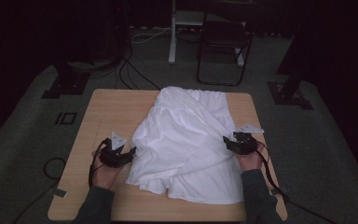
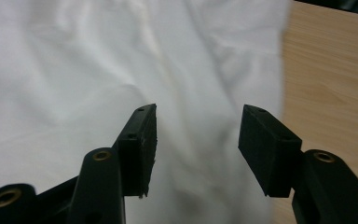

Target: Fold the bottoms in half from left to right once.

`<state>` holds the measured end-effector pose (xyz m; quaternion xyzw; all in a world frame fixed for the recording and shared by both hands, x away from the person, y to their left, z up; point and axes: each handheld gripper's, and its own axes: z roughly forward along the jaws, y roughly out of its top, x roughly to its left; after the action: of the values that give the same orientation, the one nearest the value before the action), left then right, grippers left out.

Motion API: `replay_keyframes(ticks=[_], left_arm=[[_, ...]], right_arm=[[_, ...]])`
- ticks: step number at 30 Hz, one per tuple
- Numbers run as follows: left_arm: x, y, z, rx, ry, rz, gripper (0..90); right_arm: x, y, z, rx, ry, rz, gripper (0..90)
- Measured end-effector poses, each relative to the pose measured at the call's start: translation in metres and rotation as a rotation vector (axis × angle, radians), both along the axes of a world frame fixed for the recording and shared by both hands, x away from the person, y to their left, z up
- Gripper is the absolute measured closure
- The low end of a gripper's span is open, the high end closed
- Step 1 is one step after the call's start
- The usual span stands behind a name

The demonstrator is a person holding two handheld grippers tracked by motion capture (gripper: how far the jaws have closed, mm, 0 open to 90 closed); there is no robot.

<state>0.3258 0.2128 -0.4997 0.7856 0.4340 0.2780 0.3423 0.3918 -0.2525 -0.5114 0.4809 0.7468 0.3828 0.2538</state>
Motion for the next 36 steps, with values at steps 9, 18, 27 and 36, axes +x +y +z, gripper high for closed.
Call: replay_keyframes(ticks=[9, 18, 27, 36], left_arm=[[-0.045, 0.019, -0.020, -0.056, 0.064, -0.095, 38.6], [-0.050, -0.004, -0.053, 0.043, 0.155, -0.208, 65.1], [-0.067, 0.023, -0.016, -0.085, 0.033, -0.147, 87.1], [-0.102, 0.009, 0.019, -0.151, -0.035, -0.293, 85.3]], right_arm=[[0.023, 0.038, -0.020, -0.020, 0.093, 0.101, 34.2], [0.019, 0.036, -0.030, -0.005, 0.160, 0.147, 81.2], [-0.056, -0.016, 0.002, 0.099, -0.005, 0.168, 88.9], [-0.132, -0.061, -0.003, 0.140, -0.092, 0.149, 89.0]])
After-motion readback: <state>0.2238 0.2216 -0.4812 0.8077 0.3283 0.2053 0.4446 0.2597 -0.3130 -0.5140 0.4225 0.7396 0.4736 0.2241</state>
